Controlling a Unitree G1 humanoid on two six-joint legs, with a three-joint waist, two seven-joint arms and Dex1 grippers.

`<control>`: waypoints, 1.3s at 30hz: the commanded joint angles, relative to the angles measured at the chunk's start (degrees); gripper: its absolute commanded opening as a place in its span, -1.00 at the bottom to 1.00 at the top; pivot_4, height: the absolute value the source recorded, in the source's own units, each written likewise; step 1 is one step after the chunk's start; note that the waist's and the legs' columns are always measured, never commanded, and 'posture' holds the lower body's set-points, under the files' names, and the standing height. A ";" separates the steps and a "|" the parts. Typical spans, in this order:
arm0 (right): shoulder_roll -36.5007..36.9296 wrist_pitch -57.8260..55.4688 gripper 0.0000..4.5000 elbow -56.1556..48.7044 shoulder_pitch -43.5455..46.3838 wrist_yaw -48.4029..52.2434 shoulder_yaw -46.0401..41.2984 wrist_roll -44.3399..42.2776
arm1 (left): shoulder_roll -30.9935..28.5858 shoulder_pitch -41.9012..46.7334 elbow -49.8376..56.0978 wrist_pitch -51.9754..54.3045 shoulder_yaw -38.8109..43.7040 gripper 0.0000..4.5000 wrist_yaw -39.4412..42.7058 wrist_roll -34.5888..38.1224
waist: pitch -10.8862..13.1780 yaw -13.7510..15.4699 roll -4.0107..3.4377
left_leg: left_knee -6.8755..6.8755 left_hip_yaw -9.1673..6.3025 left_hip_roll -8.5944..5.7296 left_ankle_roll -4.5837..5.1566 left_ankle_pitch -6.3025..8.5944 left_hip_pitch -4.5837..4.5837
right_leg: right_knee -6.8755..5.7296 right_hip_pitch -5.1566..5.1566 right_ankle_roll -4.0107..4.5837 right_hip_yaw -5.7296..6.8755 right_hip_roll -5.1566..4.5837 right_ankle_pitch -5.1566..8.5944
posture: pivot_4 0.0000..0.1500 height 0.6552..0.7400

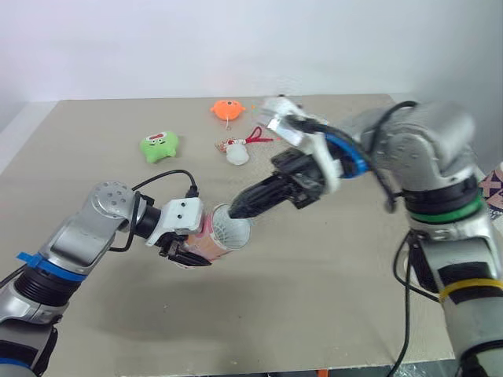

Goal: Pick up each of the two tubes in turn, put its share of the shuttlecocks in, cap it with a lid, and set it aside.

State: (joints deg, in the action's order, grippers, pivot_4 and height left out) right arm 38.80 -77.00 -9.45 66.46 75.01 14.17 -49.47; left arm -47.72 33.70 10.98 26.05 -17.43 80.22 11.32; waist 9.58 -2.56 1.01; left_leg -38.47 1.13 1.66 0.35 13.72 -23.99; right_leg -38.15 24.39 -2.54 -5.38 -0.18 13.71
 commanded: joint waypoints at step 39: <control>31.58 27.13 0.85 -8.93 -64.72 -10.51 -42.15 17.18 | 27.91 -5.23 -24.04 -21.63 5.61 0.35 -1.02 10.89 | 0.06 0.88 0.06 | -0.14 0.23 -0.14 -0.04 -0.05 -0.06 | 0.11 -0.03 -0.61 -0.26 -0.10 0.01 | 1.00 1.00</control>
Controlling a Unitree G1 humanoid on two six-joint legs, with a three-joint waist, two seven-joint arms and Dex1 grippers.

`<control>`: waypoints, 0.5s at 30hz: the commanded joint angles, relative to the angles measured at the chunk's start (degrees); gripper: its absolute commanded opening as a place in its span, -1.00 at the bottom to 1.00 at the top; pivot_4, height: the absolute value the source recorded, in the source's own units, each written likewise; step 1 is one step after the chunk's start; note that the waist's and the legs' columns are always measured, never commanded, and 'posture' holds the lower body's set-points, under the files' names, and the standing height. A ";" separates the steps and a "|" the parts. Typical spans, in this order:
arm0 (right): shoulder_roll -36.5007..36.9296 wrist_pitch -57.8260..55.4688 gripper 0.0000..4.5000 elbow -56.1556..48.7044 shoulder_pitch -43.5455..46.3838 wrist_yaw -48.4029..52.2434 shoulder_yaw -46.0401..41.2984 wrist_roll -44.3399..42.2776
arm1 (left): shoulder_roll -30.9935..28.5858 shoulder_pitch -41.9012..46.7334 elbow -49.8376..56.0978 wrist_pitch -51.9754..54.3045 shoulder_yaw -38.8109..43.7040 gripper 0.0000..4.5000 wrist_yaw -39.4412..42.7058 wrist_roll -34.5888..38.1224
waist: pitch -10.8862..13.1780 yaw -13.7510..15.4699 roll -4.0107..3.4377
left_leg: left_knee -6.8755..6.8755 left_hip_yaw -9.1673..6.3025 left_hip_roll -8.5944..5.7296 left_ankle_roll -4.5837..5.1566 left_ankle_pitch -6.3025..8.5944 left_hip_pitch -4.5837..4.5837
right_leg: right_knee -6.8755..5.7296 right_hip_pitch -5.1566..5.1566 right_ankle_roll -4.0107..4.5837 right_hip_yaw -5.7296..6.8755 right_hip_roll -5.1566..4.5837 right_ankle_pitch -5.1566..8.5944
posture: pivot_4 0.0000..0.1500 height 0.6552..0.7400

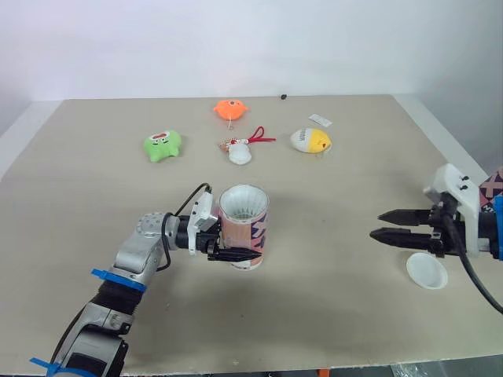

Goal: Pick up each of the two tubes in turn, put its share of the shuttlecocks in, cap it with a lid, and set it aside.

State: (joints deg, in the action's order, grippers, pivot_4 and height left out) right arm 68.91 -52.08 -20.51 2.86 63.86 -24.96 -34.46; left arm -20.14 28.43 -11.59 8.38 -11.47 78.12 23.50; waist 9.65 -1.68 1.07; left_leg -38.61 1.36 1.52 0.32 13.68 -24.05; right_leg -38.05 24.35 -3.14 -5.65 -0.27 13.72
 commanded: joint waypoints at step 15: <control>4.59 14.88 0.99 26.25 -3.23 4.77 5.19 14.07 | 0.26 -3.18 -6.79 -18.65 -3.80 0.35 2.79 -7.42 | -0.07 0.03 -0.09 | 0.12 0.30 0.03 -0.01 -0.02 1.12 | 0.01 -0.84 -0.04 -0.32 0.06 0.01 | 1.00 1.00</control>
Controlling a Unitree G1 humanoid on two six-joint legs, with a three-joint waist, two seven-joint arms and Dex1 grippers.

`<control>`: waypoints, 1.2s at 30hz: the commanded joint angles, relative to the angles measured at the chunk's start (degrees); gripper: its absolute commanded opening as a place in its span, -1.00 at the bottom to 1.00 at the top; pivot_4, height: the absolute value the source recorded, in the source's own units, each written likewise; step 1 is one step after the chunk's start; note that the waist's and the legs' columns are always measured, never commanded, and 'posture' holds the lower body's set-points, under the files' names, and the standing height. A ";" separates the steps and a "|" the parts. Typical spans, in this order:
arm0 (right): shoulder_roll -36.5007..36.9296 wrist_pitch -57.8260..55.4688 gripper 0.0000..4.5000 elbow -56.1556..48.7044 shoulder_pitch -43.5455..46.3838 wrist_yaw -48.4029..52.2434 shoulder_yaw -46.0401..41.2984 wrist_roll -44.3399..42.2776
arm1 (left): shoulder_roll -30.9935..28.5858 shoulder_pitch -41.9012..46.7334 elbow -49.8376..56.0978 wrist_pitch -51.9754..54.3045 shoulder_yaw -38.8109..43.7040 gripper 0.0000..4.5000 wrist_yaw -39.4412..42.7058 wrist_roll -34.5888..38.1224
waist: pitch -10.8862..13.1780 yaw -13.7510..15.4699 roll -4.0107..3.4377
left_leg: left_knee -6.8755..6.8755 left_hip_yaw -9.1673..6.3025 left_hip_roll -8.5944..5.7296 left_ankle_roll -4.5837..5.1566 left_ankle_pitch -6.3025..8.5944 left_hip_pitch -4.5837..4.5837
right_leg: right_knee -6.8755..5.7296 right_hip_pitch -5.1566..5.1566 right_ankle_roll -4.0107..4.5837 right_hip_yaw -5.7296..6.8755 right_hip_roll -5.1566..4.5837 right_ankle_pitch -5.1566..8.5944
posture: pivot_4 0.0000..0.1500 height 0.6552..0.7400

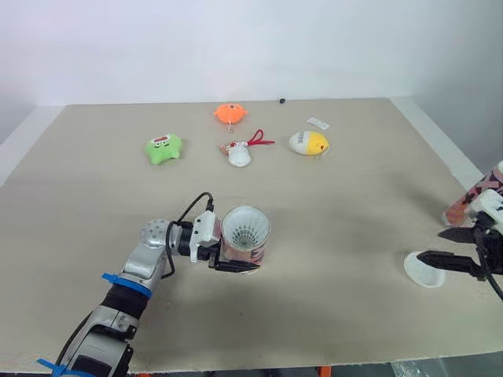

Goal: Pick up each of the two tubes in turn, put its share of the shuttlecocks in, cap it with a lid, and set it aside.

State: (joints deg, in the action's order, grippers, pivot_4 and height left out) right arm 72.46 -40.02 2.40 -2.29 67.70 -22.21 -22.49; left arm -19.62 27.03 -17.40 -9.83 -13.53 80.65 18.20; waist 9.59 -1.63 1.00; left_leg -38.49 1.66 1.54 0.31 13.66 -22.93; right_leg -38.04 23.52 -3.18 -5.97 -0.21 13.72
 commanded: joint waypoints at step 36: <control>-0.67 8.78 -0.97 10.87 18.33 13.39 16.32 5.66 | -1.35 -1.59 2.40 9.77 -0.64 0.35 -1.03 0.14 | -0.16 -0.95 -0.11 | 0.06 -0.04 0.01 0.01 0.07 0.13 | 0.03 -0.14 -0.03 0.00 0.01 0.09 | 1.00 1.00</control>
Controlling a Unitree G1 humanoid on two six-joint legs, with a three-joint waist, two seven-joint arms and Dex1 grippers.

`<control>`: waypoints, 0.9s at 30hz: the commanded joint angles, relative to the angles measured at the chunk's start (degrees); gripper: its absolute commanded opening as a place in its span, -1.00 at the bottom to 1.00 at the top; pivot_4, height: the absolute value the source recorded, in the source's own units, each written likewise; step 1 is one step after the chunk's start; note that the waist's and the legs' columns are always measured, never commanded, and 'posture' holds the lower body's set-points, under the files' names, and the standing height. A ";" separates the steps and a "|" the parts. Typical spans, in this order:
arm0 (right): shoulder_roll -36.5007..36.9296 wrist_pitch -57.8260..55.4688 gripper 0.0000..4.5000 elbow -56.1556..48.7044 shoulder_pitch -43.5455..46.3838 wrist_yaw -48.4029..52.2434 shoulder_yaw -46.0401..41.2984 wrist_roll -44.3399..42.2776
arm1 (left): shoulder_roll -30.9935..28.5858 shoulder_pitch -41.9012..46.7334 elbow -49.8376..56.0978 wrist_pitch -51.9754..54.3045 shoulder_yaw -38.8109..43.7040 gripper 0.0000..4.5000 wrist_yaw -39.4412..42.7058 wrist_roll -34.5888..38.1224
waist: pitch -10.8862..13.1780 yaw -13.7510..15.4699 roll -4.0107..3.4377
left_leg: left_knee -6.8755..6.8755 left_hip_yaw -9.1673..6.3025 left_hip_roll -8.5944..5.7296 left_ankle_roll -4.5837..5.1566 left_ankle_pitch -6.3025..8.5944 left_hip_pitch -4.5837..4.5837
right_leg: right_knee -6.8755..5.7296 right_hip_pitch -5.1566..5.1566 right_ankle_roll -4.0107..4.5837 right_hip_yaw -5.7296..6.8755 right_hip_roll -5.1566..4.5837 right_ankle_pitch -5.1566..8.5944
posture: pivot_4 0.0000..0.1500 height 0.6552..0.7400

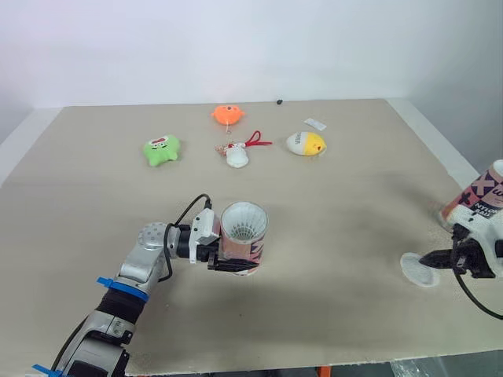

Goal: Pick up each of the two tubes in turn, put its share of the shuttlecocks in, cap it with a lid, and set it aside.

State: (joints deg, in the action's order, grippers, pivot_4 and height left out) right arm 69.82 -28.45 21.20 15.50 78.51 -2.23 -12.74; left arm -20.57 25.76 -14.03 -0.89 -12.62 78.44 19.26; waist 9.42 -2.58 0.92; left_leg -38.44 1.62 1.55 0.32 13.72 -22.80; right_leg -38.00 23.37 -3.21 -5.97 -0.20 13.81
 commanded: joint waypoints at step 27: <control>-23.71 -17.27 -0.97 -35.25 56.15 5.84 30.16 -11.02 | 0.52 2.13 -6.14 -2.52 -5.29 0.35 2.14 -4.83 | -0.14 0.69 -0.03 | -0.05 -0.13 0.02 -0.13 0.09 -0.58 | -0.02 0.48 0.24 0.23 -0.30 0.01 | 1.00 1.00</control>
State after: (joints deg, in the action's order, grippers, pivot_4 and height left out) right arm 46.06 -48.48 -14.55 70.08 83.48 27.17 -26.49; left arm -19.59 29.51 -17.66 -3.70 -15.43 81.44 18.20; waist 9.28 -1.89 0.89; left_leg -38.49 1.48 1.58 0.19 13.81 -23.40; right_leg -38.02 23.85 -2.96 -5.72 -0.50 13.82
